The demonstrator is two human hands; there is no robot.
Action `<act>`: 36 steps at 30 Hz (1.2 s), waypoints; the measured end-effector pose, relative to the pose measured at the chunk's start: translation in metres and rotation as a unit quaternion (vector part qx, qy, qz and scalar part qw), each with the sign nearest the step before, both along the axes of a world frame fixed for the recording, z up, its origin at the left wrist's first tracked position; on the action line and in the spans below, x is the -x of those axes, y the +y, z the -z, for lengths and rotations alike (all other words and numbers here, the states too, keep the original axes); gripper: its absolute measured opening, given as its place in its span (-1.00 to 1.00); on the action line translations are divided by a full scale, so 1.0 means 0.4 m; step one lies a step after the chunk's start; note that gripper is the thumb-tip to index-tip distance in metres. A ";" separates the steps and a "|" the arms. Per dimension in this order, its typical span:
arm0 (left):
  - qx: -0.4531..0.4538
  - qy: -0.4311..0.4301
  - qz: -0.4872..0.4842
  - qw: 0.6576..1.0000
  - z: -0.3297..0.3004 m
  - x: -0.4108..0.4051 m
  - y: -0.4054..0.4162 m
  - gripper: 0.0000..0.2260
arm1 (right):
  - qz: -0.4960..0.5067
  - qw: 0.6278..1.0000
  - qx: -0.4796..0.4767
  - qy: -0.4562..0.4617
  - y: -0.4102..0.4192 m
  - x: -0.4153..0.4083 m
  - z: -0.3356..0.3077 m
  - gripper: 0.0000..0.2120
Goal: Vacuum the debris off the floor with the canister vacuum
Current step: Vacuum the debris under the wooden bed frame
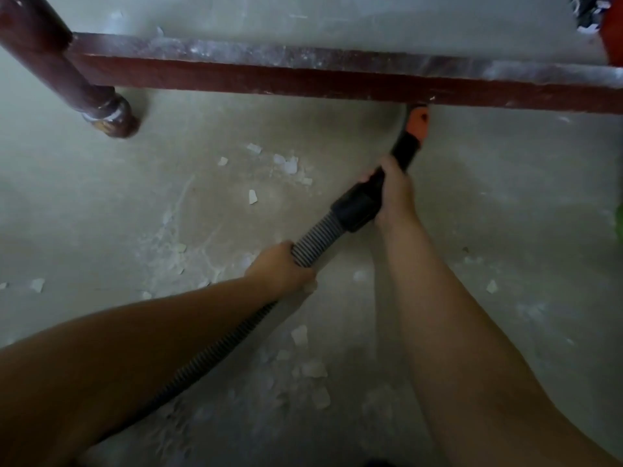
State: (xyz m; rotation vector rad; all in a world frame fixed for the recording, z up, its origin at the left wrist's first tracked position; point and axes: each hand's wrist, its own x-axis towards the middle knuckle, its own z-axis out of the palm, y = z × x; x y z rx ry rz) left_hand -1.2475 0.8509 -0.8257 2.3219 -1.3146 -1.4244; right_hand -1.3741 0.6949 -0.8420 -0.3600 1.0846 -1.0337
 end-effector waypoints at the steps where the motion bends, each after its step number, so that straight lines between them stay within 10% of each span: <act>1: 0.010 0.006 0.019 1.000 -0.003 0.018 -0.045 -0.72 | 0.046 0.999 0.001 -0.022 -0.021 0.046 -0.004 -0.72; 9: 0.062 0.053 0.066 0.994 -0.011 0.146 -0.300 -0.67 | 0.183 0.982 0.030 -0.016 -0.180 0.246 -0.010 -0.75; 25: -0.021 0.049 -0.253 0.966 0.008 -0.167 0.135 -0.82 | -0.218 0.967 0.054 0.117 0.043 -0.361 0.021 -0.90; 36: -0.033 0.081 -0.090 0.992 -0.006 -0.082 0.153 -0.78 | -0.192 0.975 0.035 0.108 0.083 -0.184 -0.017 -0.81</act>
